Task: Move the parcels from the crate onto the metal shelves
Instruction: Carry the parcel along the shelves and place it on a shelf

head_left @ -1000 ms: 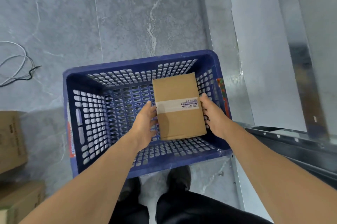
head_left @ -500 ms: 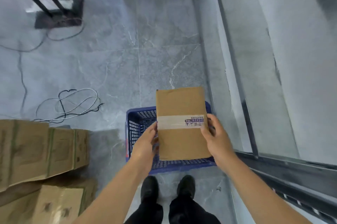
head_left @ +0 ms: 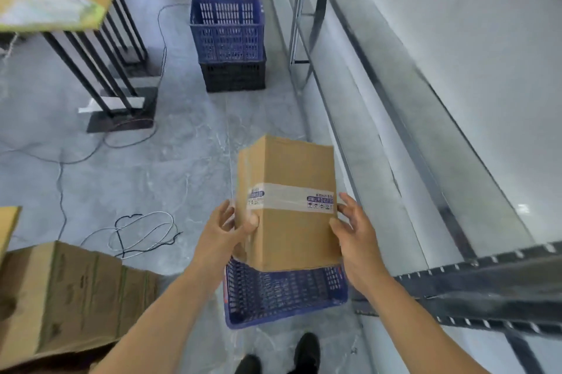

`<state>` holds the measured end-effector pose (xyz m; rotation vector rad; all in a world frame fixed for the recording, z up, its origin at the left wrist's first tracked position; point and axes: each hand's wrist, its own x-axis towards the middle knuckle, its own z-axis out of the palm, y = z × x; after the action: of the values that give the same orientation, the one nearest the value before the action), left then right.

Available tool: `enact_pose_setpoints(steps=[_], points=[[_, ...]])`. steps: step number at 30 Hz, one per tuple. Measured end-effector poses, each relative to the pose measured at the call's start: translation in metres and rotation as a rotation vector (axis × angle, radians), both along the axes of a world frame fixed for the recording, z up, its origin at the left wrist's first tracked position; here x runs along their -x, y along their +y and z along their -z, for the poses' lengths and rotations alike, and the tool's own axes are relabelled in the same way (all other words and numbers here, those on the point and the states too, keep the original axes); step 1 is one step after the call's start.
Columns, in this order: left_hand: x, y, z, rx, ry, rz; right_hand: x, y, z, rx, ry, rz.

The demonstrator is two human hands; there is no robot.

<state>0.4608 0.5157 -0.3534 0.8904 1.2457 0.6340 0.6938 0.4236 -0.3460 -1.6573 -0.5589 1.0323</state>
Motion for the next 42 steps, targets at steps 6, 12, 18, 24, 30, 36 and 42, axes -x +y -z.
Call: enact_pose_setpoints(steps=[6, 12, 18, 24, 30, 36, 42], points=[[0.047, 0.002, -0.059, -0.053, -0.025, 0.21, 0.049, -0.018, -0.044, -0.068, -0.05, -0.06], [0.074, -0.009, -0.095, -0.117, -0.088, 0.295, 0.085, -0.022, -0.085, -0.025, -0.094, -0.215], [0.078, -0.019, -0.12, -0.17, -0.073, 0.289, 0.095, -0.034, -0.109, -0.089, 0.098, -0.204], [0.072, -0.02, -0.126, -0.299, -0.033, 0.31, 0.092, -0.039, -0.116, -0.11, 0.102, -0.171], [0.064, -0.03, -0.126, -0.169, -0.061, 0.212, 0.091, -0.051, -0.106, -0.217, 0.255, -0.182], [0.083, -0.033, -0.133, 0.024, -0.051, 0.358, 0.079, -0.059, -0.108, -0.284, 0.292, -0.198], [0.087, -0.034, -0.147, -0.129, -0.044, 0.436, 0.06, -0.064, -0.124, -0.221, -0.056, -0.217]])
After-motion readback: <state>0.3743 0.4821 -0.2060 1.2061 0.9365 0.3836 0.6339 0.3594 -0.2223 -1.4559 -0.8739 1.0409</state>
